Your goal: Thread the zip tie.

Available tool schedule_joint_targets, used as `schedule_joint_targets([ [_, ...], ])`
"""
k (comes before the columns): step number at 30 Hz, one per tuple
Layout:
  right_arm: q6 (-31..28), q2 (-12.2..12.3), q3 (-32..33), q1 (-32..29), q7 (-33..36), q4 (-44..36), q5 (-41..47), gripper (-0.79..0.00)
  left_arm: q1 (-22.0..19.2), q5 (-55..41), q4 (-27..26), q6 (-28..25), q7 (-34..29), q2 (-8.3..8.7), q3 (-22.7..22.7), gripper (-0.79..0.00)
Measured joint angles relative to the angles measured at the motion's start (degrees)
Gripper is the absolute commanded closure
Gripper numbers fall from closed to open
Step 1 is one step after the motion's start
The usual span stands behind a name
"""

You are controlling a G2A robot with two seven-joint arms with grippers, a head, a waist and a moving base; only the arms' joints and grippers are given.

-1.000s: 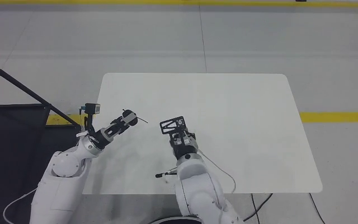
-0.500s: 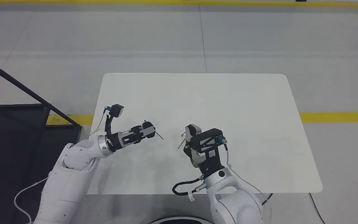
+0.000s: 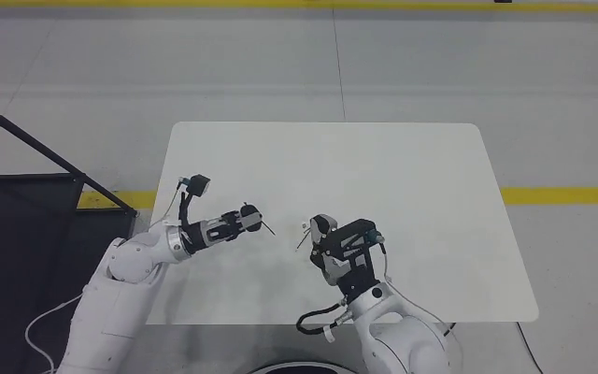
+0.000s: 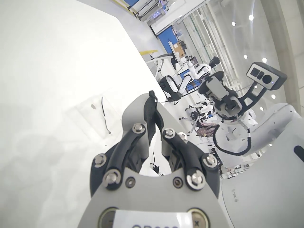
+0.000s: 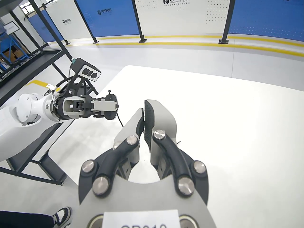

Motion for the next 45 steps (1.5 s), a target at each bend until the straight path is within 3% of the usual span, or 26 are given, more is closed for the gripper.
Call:
schedule_joint_targets([
  [10, -6.7, 1.0, 0.9, -0.5, -10.3, -0.4, 0.2, 0.000, -9.8, -10.0, 5.4, 3.5, -15.2, 0.25, 8.0, 0.000],
  [17, -11.9, 1.9, 3.4, -1.8, -17.7, -0.4, 0.5, 0.000, -13.9, -5.5, 4.7, 3.6, -15.1, 2.00, 15.5, 0.000],
  [26, -20.2, 3.3, 4.8, -1.7, -21.0, -0.8, -2.9, 0.000, -18.7, -6.1, 6.1, 1.4, -12.9, 4.47, 24.4, 0.000],
  [45, -23.9, 4.1, 6.5, -0.6, -18.8, 0.3, -2.5, 0.000, -19.1, -5.8, 5.9, 1.7, -11.8, 5.05, 24.6, 0.000],
])
